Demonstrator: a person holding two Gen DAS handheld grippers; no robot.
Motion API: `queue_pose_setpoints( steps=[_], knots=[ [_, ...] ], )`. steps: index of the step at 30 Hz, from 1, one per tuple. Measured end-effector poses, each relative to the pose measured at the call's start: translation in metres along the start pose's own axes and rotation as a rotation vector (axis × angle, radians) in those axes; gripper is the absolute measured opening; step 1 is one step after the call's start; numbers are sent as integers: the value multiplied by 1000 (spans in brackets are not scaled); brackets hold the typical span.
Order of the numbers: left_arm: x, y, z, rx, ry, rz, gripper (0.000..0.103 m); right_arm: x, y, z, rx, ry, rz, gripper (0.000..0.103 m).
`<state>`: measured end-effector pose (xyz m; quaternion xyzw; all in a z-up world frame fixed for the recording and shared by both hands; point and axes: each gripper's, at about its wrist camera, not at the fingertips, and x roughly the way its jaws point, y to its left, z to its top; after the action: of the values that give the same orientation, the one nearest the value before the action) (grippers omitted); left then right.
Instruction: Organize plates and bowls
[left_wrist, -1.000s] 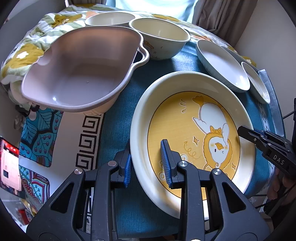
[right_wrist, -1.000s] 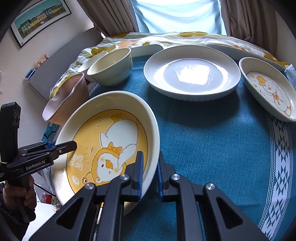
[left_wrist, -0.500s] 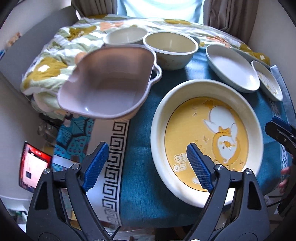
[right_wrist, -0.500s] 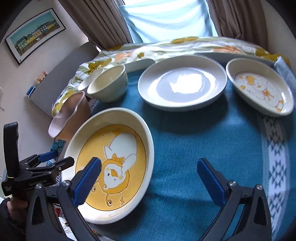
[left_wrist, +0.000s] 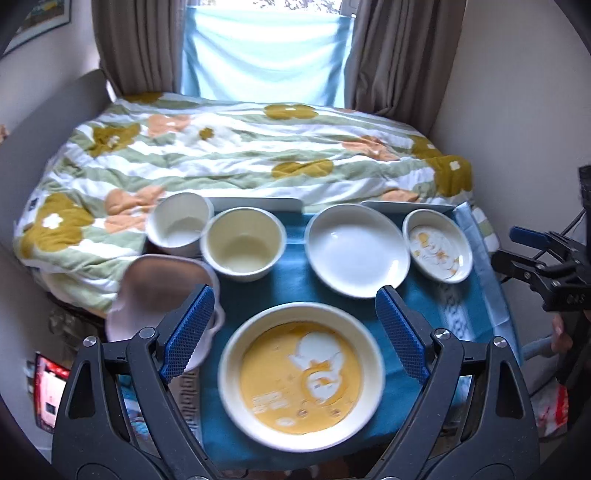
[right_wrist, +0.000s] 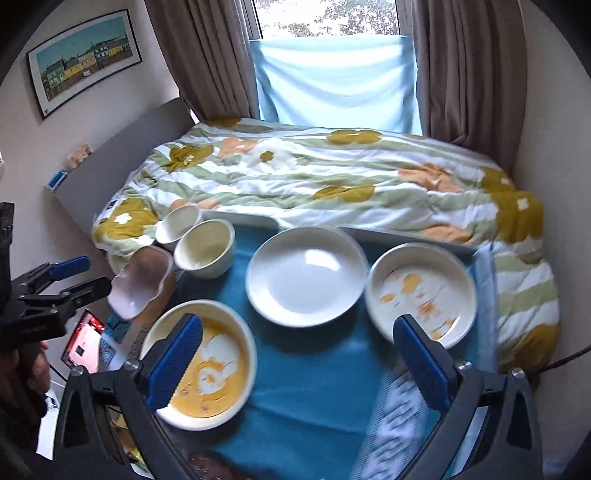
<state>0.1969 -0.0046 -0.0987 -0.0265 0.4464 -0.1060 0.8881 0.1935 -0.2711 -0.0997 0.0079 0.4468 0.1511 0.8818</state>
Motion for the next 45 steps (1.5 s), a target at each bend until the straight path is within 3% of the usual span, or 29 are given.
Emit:
queue_pose_setpoints(
  steps=[5, 12, 19, 23, 30, 37, 45],
  knots=[
    [56, -23, 24, -57, 70, -26, 88, 40, -46, 37, -55, 82, 11, 103],
    [147, -30, 26, -177, 186, 15, 88, 134, -97, 68, -108, 226, 143, 101],
    [215, -21, 11, -298, 306, 61, 81, 223, -107, 75, -221, 400, 234, 64],
    [232, -19, 4, -318, 341, 74, 76, 243, -103, 73, -285, 439, 246, 58],
    [245, -17, -2, -334, 386, 91, 57, 263, -100, 66, -339, 507, 284, 33],
    [245, -18, -3, -329, 411, 67, 24, 264, -95, 59, -393, 541, 323, 17],
    [244, -21, 0, -334, 405, 105, 23, 263, -97, 58, -377, 528, 321, 16]
  ],
)
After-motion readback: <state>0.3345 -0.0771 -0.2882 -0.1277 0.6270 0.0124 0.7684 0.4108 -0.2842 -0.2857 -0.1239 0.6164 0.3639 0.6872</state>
